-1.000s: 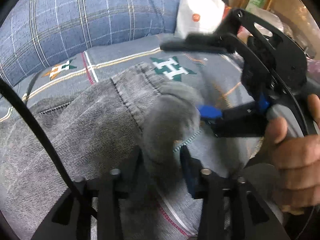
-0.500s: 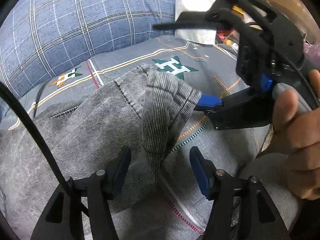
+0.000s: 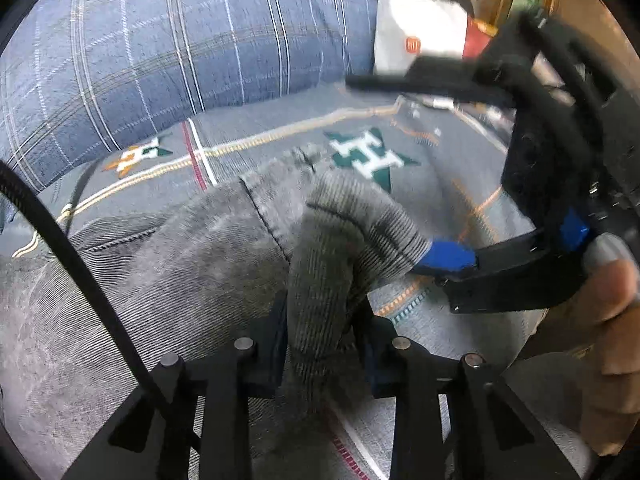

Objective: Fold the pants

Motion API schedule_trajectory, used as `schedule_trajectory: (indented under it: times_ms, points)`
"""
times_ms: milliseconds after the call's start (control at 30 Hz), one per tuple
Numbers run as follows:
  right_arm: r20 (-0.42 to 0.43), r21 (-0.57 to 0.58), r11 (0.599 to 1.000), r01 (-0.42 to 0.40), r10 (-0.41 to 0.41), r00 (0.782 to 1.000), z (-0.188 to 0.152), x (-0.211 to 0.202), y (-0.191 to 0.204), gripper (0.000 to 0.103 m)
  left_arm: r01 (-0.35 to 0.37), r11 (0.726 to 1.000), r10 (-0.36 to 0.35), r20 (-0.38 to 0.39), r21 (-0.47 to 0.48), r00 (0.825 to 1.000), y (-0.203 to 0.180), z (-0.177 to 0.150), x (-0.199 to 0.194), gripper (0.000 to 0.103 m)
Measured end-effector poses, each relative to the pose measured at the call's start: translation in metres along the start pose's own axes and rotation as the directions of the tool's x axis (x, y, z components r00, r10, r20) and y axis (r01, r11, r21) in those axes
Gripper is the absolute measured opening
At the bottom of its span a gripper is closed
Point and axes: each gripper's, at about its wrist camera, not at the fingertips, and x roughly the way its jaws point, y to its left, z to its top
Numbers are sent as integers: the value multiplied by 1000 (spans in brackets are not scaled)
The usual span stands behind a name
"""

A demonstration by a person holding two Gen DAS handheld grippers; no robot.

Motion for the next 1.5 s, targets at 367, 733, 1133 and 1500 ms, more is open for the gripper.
schedule_trajectory:
  times_ms: [367,733,1133,1500]
  points:
    - [46,14,998,67,-68,997,2,-8,-5,74,5,1000,-5,-26,-14,1000,-1,-1,3,15]
    - [101,-70,948,309,-302,948,-1,-2,4,46,-4,1000,4,-15,6,1000,-11,-5,-4,14]
    - [119,-213,931,297,-277,954,-9,1,31,22,25,998,-23,47,-53,999,-1,-4,-22,14]
    - [51,-417,883,214,-213,976,-45,28,71,22,79,961,-37,163,-266,986,36,-33,-63,13]
